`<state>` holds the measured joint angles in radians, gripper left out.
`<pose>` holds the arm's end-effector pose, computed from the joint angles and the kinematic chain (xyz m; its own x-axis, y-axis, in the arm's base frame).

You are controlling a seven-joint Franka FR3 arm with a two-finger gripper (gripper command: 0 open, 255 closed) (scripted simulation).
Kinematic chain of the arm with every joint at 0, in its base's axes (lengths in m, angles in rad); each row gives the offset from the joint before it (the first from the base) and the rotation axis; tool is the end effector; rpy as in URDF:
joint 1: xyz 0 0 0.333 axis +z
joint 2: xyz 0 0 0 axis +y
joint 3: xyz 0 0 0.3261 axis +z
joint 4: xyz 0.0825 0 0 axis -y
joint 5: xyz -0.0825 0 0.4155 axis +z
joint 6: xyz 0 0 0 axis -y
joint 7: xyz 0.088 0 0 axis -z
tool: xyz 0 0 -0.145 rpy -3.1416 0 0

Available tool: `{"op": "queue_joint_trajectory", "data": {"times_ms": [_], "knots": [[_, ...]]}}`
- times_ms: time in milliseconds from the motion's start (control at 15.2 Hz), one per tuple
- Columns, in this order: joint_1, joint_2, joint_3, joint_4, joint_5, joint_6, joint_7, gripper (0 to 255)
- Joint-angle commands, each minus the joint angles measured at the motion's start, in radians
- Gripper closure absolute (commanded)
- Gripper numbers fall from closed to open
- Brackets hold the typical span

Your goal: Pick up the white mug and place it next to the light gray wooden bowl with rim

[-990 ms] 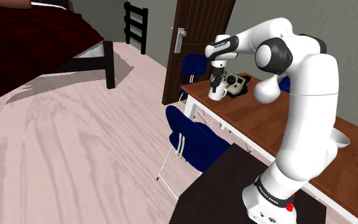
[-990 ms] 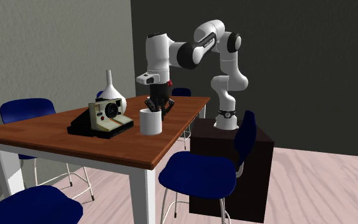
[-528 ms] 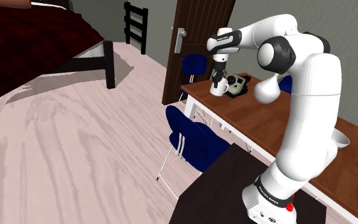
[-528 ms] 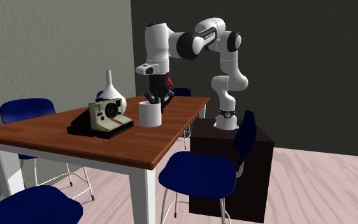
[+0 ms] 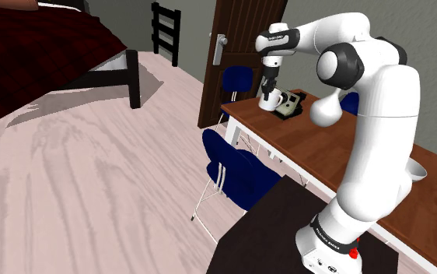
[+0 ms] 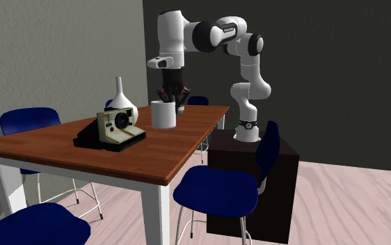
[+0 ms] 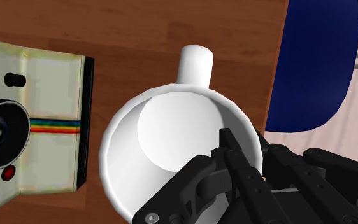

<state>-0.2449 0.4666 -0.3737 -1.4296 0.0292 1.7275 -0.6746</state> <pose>0.5936 -0.3739 0.3931 0.9787 0.0711 -0.1927 0.0766 -0.9968 0.0208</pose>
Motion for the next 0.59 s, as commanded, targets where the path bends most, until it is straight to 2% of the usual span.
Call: {"op": "queue_joint_trajectory", "data": {"times_ms": [0, 528], "knots": [[0.001, -0.007, -0.001, 0.017, -0.002, -0.024, 0.001, 255], [-0.006, -0.010, -0.004, 0.121, -0.003, -0.129, -0.007, 255]]}}
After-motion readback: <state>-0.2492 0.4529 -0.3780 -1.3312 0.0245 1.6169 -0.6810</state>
